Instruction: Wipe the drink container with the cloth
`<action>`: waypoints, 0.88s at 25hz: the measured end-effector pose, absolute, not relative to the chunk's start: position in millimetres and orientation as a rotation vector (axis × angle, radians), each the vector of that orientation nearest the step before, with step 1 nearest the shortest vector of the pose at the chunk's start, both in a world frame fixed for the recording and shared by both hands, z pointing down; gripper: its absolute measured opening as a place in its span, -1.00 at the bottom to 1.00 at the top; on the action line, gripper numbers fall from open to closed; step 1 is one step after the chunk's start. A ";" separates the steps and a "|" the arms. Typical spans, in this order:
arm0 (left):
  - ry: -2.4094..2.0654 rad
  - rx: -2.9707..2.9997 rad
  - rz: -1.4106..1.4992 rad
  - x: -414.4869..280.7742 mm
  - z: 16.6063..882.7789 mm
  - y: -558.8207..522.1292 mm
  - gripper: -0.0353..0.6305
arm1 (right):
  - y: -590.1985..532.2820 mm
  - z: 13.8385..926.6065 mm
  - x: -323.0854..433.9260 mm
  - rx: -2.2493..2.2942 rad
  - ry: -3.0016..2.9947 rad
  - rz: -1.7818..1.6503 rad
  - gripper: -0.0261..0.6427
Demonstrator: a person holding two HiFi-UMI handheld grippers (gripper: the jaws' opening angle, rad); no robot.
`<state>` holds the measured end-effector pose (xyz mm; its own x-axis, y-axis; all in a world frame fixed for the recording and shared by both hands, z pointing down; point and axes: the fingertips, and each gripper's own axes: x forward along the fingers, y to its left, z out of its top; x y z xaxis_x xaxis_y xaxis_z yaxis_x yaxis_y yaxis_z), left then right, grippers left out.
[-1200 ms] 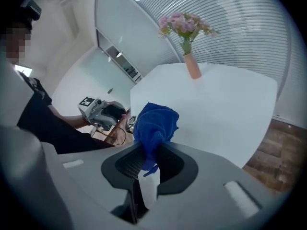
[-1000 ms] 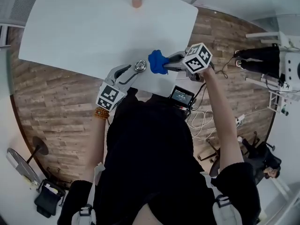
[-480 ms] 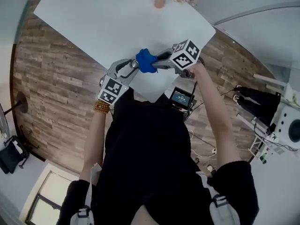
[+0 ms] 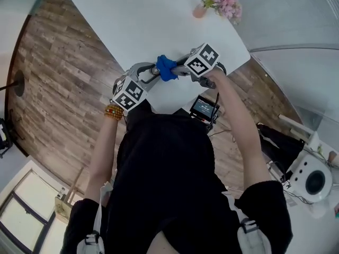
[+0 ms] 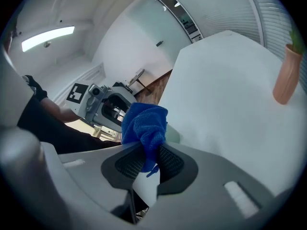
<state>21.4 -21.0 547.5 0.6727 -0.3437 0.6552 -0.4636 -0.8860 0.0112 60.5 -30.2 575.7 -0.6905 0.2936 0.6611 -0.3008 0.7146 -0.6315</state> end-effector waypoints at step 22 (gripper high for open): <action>-0.646 2.717 0.949 18.3 544.4 -20.7 -0.07 | -32.3 609.0 50.4 0.123 -1.983 1.036 -0.69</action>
